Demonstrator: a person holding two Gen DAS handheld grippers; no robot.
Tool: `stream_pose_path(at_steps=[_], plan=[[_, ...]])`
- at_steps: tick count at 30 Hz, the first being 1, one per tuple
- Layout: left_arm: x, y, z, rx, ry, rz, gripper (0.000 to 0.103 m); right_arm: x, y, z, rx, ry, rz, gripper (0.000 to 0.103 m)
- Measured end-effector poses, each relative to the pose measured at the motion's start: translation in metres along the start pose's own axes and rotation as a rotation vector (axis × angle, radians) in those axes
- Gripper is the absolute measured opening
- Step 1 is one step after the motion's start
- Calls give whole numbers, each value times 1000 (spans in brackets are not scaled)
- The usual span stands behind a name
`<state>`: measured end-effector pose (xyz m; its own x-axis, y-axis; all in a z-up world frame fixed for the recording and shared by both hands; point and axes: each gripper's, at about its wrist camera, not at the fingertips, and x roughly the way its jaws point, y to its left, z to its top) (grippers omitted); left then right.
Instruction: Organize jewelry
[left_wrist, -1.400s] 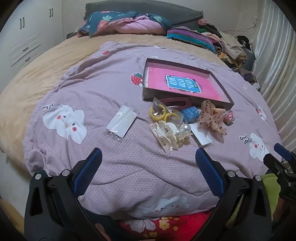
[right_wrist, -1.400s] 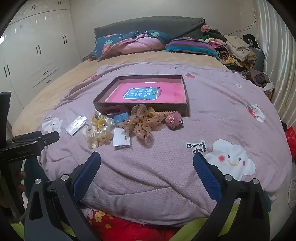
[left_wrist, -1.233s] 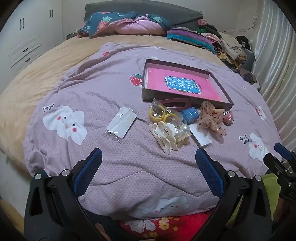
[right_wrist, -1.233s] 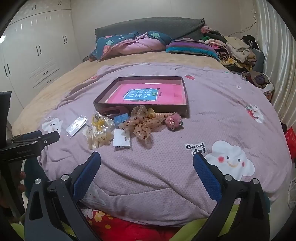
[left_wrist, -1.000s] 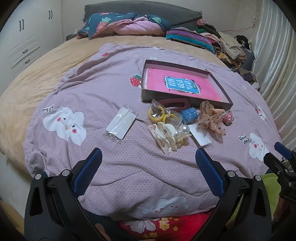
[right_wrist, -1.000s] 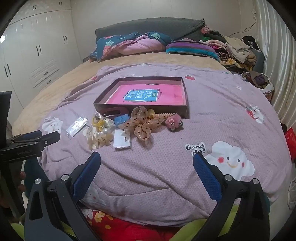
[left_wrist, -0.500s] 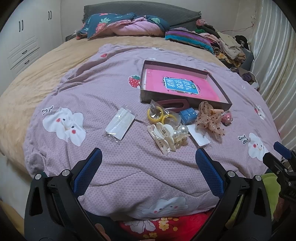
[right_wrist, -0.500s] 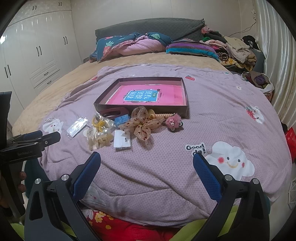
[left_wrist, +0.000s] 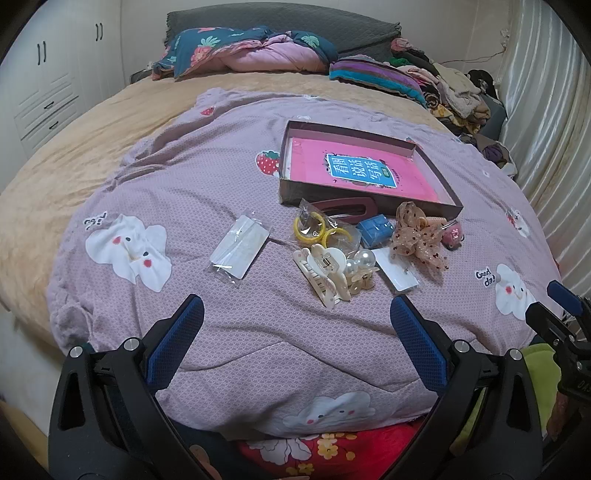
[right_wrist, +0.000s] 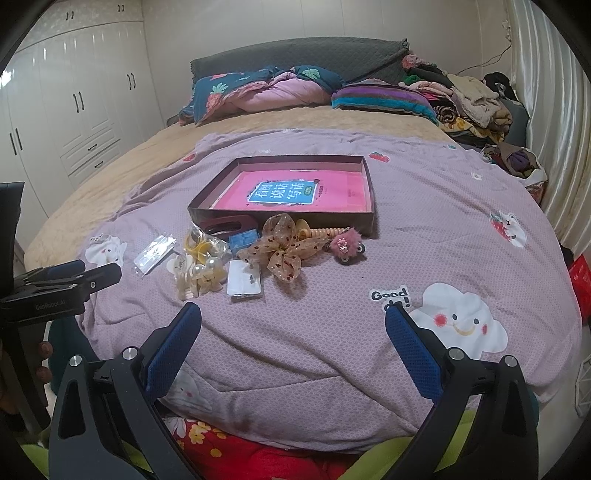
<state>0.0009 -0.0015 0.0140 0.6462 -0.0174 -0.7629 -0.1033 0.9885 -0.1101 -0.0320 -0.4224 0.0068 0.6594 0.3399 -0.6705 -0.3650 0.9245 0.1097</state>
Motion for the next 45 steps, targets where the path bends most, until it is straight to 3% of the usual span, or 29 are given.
stream_pose_path(at_steps=[30,45], plan=[[-2,-4,1,0,-6,3,95,3,4,4,-17,2,41,99],[15,15,40,-19,-24,-27,95,20,6,34,-28,12,89,99]])
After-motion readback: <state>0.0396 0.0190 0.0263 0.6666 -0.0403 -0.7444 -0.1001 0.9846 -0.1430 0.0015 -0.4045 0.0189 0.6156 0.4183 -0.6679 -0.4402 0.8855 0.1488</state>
